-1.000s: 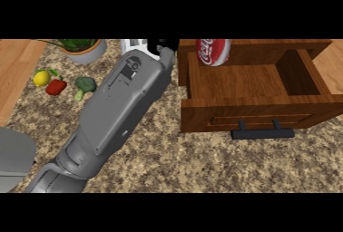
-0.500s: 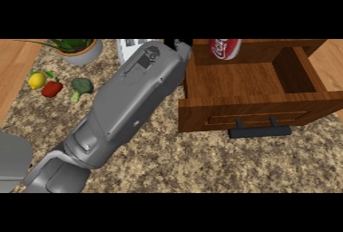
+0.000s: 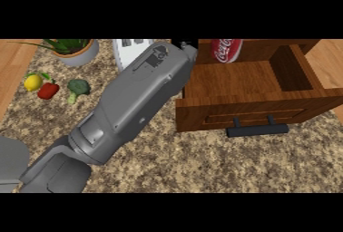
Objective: Pick up the can, place it into the drawer and close the drawer
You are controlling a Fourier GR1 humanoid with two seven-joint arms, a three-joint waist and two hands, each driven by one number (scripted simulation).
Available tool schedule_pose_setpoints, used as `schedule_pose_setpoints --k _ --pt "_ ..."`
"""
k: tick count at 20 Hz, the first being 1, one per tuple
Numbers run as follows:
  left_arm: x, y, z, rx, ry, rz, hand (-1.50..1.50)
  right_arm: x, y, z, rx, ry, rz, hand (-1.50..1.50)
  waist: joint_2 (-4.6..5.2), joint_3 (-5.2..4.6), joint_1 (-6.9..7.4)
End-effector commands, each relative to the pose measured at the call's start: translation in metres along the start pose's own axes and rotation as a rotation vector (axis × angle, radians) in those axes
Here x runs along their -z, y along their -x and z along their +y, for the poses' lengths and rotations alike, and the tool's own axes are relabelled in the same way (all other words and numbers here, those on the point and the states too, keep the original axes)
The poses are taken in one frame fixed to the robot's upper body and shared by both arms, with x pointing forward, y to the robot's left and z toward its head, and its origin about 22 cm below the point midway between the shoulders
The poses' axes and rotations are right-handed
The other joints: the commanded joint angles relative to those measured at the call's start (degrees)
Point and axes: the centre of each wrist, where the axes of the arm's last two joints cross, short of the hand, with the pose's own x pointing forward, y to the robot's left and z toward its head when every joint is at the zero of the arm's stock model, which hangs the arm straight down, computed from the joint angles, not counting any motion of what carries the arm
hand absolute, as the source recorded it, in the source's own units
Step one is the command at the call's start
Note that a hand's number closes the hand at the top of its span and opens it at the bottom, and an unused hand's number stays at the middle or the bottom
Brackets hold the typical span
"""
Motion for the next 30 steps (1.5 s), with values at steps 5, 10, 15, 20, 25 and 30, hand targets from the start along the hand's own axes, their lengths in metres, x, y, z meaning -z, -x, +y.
schedule_pose_setpoints --k 5,10,15,20,25,30 --pt "0.001 0.013 -0.003 0.091 -0.022 0.026 1.5 0.004 -0.004 -0.007 0.0 -0.005 -0.006 -1.5 0.11 0.02 -0.36" --pt "-0.005 0.028 -0.002 0.118 -0.086 0.022 -1.5 0.012 -0.016 0.005 0.0 -0.023 -0.024 -1.5 0.14 -0.01 -0.88" --pt "-0.003 0.026 -0.003 0.107 -0.126 0.027 -1.5 0.007 0.001 0.004 0.006 -0.027 -0.004 -1.5 0.37 0.05 -1.73" --pt "-0.002 0.034 0.002 0.098 -0.13 0.024 -1.5 0.006 -0.009 -0.006 -0.008 -0.029 -0.009 -1.5 0.23 0.01 -1.21" --pt "0.002 0.027 0.001 0.083 -0.16 0.014 -1.5 0.011 -0.003 0.001 0.007 -0.003 -0.034 -1.5 0.46 0.02 -1.3" --pt "-0.003 0.032 0.0 0.033 -0.121 -0.016 -1.5 0.027 -0.034 0.003 -0.299 -0.078 -0.185 -1.5 0.8 -0.02 -0.49"
